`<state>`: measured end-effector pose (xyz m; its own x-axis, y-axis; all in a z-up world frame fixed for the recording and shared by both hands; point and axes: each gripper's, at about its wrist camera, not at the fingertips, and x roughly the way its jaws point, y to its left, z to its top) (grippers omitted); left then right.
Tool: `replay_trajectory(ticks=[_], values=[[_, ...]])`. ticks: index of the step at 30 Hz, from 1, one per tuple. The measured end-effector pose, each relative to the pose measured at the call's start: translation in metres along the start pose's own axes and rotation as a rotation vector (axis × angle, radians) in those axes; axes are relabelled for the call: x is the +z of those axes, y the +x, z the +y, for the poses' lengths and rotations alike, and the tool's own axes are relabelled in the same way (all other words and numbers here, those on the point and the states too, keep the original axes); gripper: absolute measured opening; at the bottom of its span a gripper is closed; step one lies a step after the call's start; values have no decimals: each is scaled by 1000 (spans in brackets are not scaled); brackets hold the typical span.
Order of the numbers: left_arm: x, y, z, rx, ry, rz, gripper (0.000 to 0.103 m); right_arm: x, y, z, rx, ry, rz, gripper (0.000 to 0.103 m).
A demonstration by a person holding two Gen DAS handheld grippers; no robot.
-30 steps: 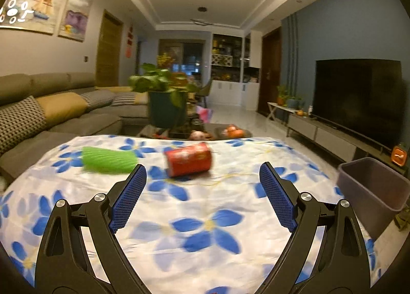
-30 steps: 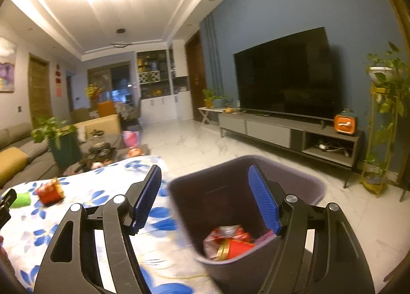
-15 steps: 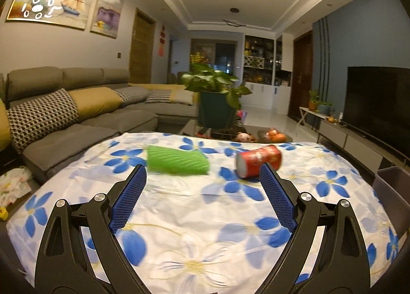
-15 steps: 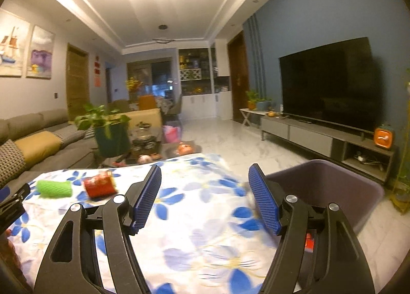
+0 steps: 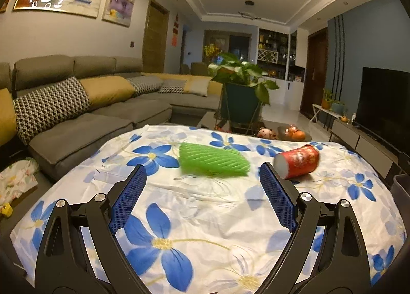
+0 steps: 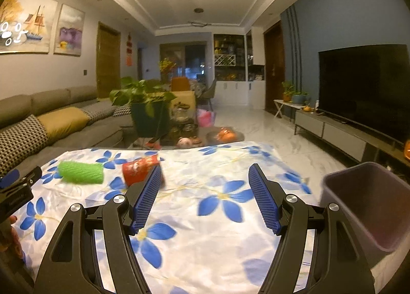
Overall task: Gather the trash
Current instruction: 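Move both open tools back toward the green mesh net and red can, then grasp the green mesh net with the left tool while the right tool grasps the red printed can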
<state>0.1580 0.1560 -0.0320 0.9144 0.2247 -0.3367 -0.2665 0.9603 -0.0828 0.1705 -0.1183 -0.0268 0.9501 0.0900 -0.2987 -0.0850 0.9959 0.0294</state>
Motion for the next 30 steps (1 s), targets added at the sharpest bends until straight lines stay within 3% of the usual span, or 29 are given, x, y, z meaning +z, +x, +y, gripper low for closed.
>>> replay_trajectory(ticks=[8, 15, 21, 23, 30], values=[[17, 51, 12, 8, -3, 40, 88, 6, 33, 18, 26, -4, 22, 70], [21, 105, 18, -48, -7, 164, 86, 10, 66, 30, 49, -21, 43, 70], [17, 138, 20, -104, -36, 283, 59, 12, 101, 38, 92, -32, 92, 70], [14, 144, 18, -119, -26, 308, 46, 12, 110, 39, 101, -34, 104, 70], [9, 146, 7, -161, 25, 322, 14, 11, 130, 39, 157, -27, 128, 70]])
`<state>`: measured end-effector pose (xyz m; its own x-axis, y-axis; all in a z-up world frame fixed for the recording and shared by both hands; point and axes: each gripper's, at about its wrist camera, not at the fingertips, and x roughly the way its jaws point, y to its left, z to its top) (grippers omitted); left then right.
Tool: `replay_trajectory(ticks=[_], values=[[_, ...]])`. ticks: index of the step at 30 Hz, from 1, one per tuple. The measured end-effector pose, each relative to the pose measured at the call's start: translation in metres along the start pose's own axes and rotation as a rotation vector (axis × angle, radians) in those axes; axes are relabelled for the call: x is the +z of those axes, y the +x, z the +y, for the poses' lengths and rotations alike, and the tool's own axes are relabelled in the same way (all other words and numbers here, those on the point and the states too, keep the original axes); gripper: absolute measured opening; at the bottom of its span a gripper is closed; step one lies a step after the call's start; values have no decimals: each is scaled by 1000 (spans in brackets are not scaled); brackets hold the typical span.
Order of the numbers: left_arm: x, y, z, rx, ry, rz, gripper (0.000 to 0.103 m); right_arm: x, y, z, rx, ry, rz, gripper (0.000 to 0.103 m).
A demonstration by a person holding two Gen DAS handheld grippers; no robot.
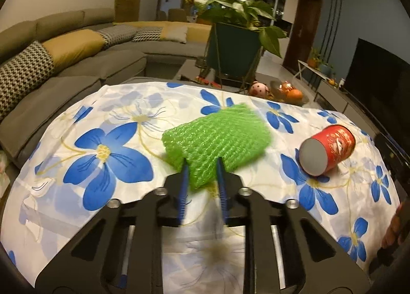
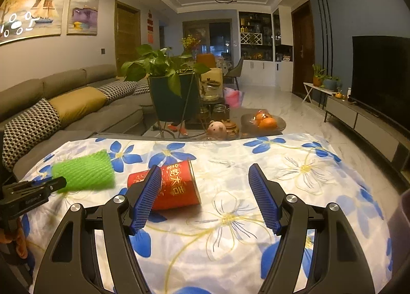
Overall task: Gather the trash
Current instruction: 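Grasp the green mesh net with the left tool while the right tool grasps the red printed can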
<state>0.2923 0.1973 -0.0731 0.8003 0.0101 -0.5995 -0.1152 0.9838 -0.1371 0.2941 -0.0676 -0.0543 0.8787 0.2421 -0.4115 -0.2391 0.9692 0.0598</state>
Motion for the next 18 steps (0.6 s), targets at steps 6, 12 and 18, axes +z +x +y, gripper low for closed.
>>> replay_trajectory(ticks=[6, 12, 18], values=[[-3, -16, -14, 1, 67, -74, 5, 2, 23, -2, 66, 27, 59, 69], [-8, -37, -24, 3, 91, -125, 4, 1, 41, -7, 115, 45, 103, 67], [-14, -50, -30, -3, 101, -148, 4, -1, 52, -7, 234, 61, 167, 51]])
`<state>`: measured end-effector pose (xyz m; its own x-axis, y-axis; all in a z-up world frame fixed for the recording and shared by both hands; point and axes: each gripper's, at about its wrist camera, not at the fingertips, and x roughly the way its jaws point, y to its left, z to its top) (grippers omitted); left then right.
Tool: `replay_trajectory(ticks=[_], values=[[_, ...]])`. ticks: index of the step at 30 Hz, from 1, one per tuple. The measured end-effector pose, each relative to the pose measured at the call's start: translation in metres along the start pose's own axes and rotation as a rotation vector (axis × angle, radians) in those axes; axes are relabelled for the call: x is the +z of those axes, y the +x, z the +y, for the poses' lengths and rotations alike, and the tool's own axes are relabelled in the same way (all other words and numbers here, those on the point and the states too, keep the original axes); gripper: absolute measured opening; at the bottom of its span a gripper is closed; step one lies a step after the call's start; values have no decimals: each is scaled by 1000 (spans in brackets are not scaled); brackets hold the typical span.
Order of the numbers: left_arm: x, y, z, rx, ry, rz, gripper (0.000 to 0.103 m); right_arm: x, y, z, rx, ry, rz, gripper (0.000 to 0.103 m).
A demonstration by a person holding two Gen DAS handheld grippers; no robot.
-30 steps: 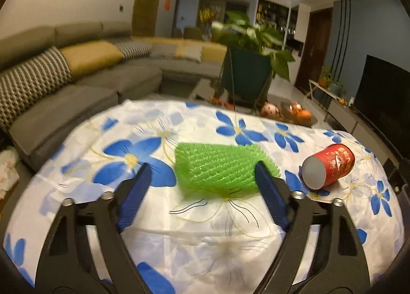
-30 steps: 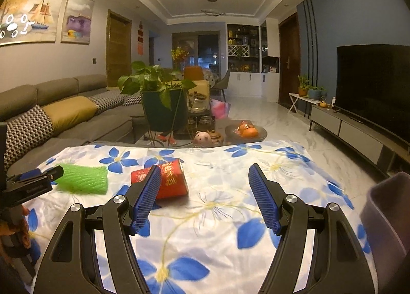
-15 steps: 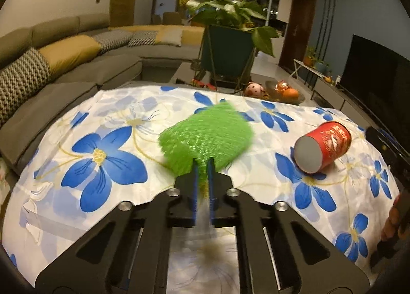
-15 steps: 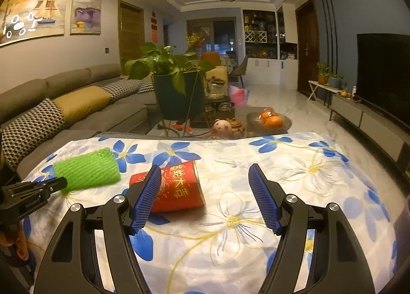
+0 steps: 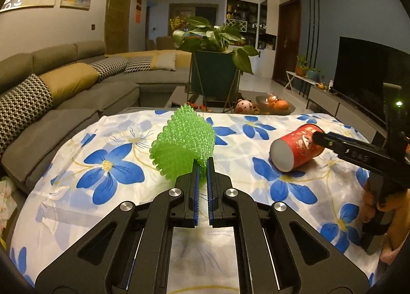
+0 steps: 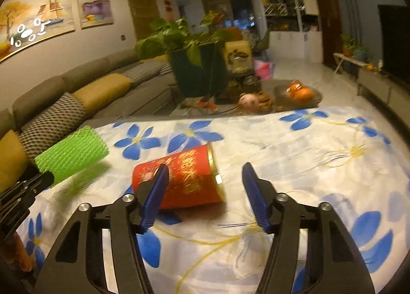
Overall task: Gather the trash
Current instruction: 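Grasp the green mesh net with the left tool while the right tool grasps the red printed can, then lift and carry the green net and red can over the grey bin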
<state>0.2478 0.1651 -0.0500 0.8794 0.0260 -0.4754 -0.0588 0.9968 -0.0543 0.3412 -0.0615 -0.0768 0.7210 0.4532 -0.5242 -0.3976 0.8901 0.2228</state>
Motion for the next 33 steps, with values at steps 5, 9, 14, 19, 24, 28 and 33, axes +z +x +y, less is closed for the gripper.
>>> replay_trajectory(ticks=[5, 9, 14, 19, 24, 28, 33], values=[[-3, -3, 4, -17, -24, 13, 4, -4, -7, 7, 95, -24, 21, 29], [-6, -8, 3, -26, -29, 12, 4, -11, -20, 21, 129, -75, 14, 14], [-10, -15, 1, -35, -39, 14, 4, -20, -34, 41, 134, -110, -5, 4], [-15, -27, -3, -39, -49, 7, 4, -24, -54, 48, 90, -104, -48, 4], [-20, -38, -9, -63, -59, 3, 4, -30, -81, 51, 21, -107, -83, 4], [-22, -48, -19, -85, -53, -3, 4, -35, -101, 46, -13, -107, -105, 4], [-22, -61, -36, -116, -37, -13, 4, -39, -125, 42, -42, -105, -132, 4]])
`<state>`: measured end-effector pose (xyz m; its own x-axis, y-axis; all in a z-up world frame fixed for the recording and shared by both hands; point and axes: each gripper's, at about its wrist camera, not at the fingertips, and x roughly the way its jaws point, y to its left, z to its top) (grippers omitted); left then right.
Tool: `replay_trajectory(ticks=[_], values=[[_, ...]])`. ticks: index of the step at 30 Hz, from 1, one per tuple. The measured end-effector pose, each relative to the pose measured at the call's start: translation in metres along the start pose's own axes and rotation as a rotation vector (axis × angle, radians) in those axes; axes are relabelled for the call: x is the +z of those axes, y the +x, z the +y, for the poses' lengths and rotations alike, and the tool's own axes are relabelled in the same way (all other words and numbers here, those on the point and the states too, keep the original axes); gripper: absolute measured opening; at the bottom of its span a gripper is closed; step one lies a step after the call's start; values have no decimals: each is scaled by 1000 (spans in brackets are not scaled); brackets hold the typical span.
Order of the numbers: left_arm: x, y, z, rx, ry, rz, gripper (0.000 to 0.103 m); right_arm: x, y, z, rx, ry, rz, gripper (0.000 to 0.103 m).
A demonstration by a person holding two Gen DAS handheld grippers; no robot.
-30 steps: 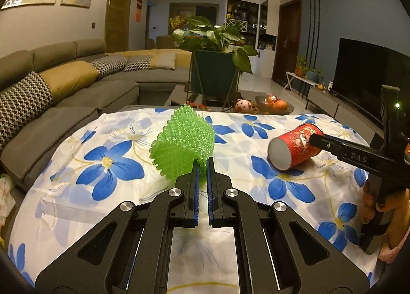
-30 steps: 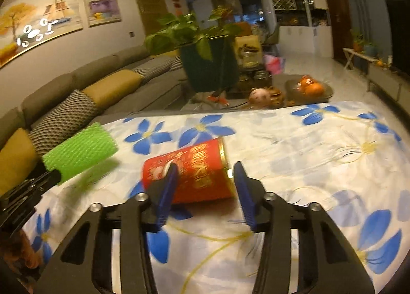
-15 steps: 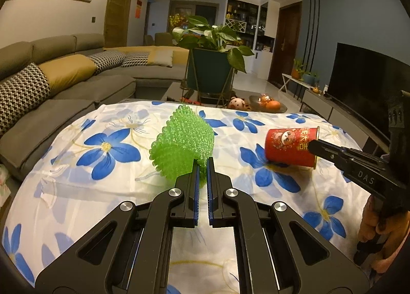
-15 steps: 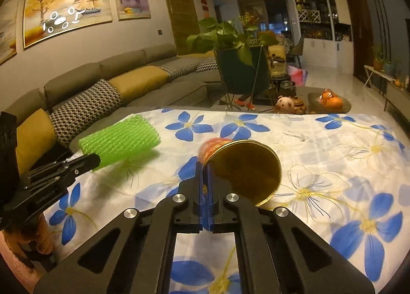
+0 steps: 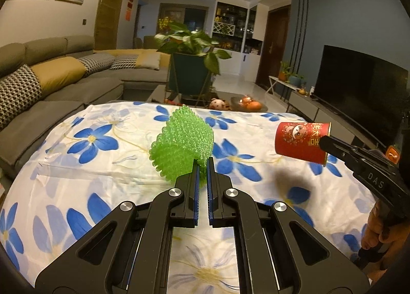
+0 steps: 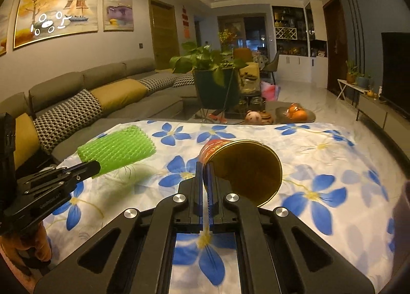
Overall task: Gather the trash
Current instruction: 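Lift and carry the green net and red can over the grey bin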
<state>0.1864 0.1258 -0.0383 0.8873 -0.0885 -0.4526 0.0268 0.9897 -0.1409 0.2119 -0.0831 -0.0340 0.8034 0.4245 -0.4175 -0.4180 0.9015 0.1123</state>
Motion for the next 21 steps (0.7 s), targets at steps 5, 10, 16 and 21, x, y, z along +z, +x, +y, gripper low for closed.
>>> replay_trajectory(ticks=[5, 10, 16, 21], values=[[1, -11, -21, -32, 23, -14, 4, -1, -27, -10, -45, 4, -28, 4], [1, -17, -47, -72, 52, -21, 4, -4, -51, -23, -90, 12, -57, 4], [5, -22, -95, -145, 111, -34, 4, -9, -85, -49, -159, 39, -105, 4], [9, -17, -158, -254, 186, -47, 4, -18, -122, -95, -272, 112, -147, 4]])
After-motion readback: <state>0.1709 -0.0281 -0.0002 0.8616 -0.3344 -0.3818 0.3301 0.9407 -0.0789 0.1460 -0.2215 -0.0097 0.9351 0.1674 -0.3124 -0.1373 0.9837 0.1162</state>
